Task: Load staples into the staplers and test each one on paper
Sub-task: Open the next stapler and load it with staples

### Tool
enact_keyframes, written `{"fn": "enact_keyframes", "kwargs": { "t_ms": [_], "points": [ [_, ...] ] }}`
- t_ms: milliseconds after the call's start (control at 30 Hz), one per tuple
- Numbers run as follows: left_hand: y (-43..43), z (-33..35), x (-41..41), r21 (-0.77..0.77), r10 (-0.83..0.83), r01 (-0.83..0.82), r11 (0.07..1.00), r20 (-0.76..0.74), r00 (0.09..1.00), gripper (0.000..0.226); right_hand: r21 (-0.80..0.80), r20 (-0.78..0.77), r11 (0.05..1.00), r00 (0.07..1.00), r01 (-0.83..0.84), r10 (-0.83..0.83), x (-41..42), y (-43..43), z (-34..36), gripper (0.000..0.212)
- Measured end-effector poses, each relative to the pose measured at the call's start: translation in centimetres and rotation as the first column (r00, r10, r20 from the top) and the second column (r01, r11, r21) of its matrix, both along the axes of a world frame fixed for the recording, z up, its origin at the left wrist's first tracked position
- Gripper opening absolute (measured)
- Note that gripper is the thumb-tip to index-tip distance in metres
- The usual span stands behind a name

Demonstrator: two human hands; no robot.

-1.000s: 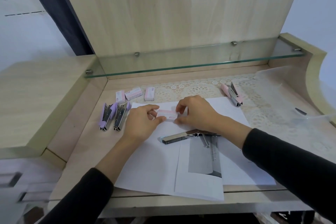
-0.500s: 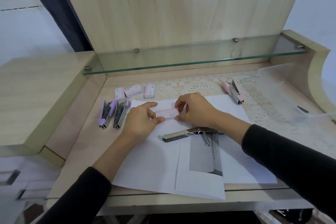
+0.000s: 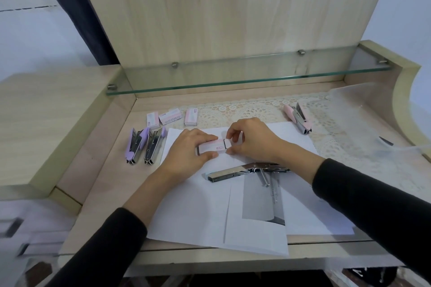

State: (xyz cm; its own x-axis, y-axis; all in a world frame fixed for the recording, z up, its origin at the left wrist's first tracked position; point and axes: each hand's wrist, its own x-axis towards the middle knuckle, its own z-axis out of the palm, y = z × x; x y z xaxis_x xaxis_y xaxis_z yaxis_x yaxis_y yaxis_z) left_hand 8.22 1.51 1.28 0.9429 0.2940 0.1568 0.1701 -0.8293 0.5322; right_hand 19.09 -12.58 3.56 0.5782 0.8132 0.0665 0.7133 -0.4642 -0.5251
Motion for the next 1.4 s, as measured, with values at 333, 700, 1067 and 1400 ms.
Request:
{"fn": "enact_keyframes", "kwargs": {
  "t_ms": [333,700,1067,1400],
  "points": [
    [0.5,-1.3,-0.3,-0.086,0.014,-0.005,0.996,0.102,0.995,0.036,0.031,-0.075,0.999,0.997,0.014,-0.011,0.6,-0.9,0.0,0.037],
    [0.4,-1.5,-0.3,-0.039,-0.003,0.008,0.999,0.137,0.991,0.036,0.053,-0.142,0.998,0.99,0.027,-0.019,1.0,-1.0,0.1,0.015],
    [0.3,-1.5,-0.3,-0.029,-0.002,0.007,1.0,0.151,0.988,0.035,0.018,-0.13,0.99,0.982,0.14,-0.136,0.7,-0.6,0.1,0.015],
    [0.3,-1.5,-0.3,-0.039,-0.001,0.007,0.999,0.139,0.99,0.036,-0.082,-0.306,0.941,0.89,0.328,-0.337,1.0,1.1,0.7,0.033]
  ]
}}
